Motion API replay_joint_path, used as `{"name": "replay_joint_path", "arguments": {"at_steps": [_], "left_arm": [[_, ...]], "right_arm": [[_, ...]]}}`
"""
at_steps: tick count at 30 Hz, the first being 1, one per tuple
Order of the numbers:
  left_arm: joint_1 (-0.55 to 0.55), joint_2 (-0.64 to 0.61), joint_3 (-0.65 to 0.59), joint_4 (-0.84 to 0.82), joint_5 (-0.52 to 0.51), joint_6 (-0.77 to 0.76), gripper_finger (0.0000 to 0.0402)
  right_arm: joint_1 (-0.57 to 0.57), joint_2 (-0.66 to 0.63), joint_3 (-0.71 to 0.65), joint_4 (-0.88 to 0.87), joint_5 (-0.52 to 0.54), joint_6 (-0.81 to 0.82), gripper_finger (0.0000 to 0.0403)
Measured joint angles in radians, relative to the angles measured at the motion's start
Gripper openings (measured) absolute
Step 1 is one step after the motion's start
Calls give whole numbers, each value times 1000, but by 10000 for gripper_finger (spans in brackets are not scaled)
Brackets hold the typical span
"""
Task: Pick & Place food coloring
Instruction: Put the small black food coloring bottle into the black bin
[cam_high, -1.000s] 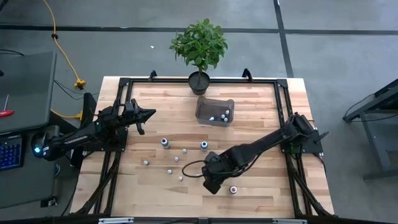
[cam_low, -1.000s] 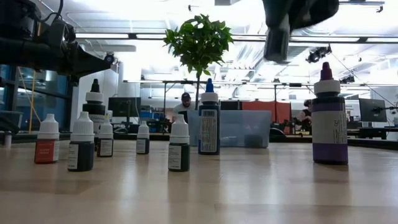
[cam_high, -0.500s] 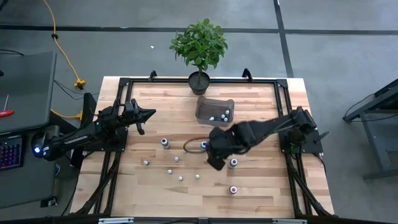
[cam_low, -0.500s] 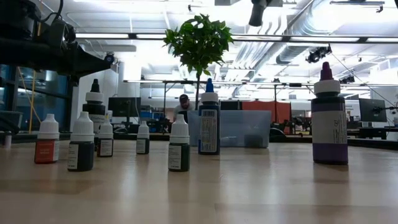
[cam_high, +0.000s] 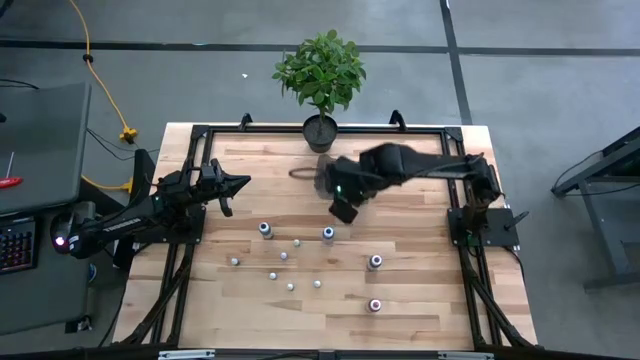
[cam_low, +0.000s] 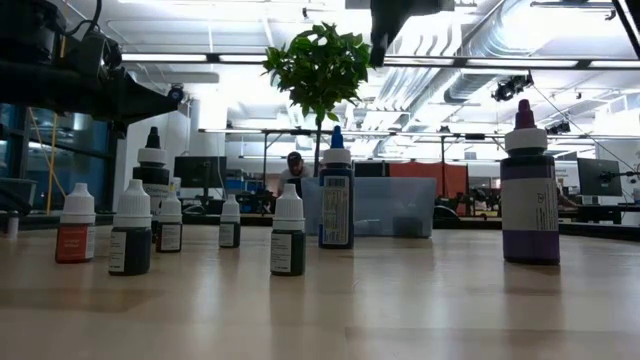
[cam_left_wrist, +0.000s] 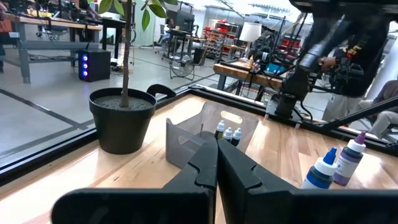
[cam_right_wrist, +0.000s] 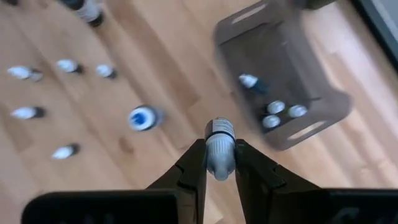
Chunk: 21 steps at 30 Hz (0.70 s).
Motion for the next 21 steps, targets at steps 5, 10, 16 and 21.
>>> {"name": "replay_joint_path", "arguments": {"at_steps": [5, 10, 16, 21], "left_arm": [[0, 0, 0, 0, 0, 0, 0], [0, 0, 0, 0, 0, 0, 0], [0, 0, 0, 0, 0, 0, 0], [0, 0, 0, 0, 0, 0, 0]], "right_arm": [[-90, 0, -16, 11, -8, -127, 63], [-176, 2, -78, 28, -62, -299, 58], [-264, 2, -184, 68, -92, -490, 64], [-325, 2, -290, 168, -147, -558, 60]]}}
